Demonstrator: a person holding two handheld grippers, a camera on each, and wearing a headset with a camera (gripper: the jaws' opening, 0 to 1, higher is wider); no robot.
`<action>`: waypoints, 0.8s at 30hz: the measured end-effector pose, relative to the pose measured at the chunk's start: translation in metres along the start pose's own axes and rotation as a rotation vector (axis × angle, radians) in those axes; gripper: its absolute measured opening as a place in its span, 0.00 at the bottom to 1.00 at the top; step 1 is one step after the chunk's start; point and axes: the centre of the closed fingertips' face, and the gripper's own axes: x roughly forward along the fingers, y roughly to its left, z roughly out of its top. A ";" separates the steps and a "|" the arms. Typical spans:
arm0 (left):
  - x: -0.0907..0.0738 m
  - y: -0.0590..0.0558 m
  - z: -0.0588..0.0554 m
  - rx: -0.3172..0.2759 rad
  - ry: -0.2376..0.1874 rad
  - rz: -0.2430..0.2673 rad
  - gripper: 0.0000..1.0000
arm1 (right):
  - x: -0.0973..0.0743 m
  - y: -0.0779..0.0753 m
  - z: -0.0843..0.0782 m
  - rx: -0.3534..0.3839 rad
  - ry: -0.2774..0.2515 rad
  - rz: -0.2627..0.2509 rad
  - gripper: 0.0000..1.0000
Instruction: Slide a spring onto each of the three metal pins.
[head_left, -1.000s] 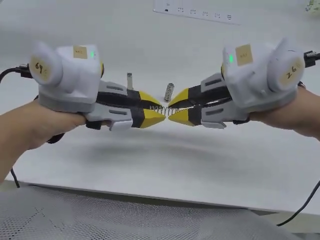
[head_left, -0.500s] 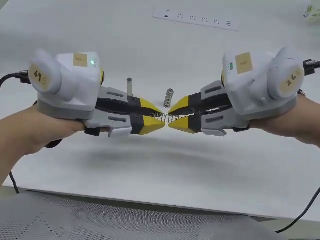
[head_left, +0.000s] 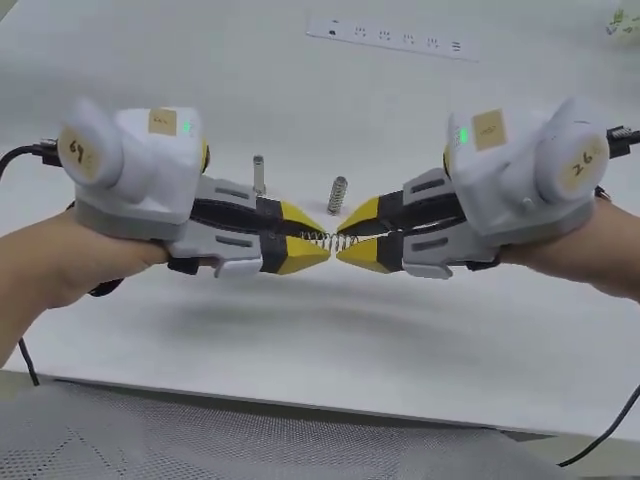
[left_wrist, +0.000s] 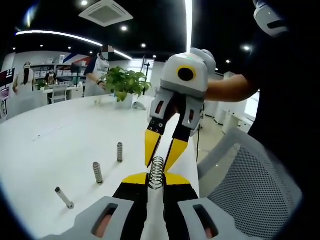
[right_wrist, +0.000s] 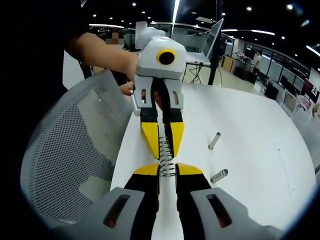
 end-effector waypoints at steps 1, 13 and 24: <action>0.000 0.000 0.000 -0.003 0.000 -0.001 0.02 | 0.000 0.000 -0.001 0.006 0.001 0.000 0.10; 0.000 0.000 0.000 -0.007 -0.002 -0.007 0.02 | -0.005 -0.001 -0.007 0.048 -0.022 -0.024 0.08; 0.001 0.001 -0.002 -0.013 0.002 -0.010 0.02 | -0.010 -0.002 -0.002 0.028 -0.044 -0.025 0.07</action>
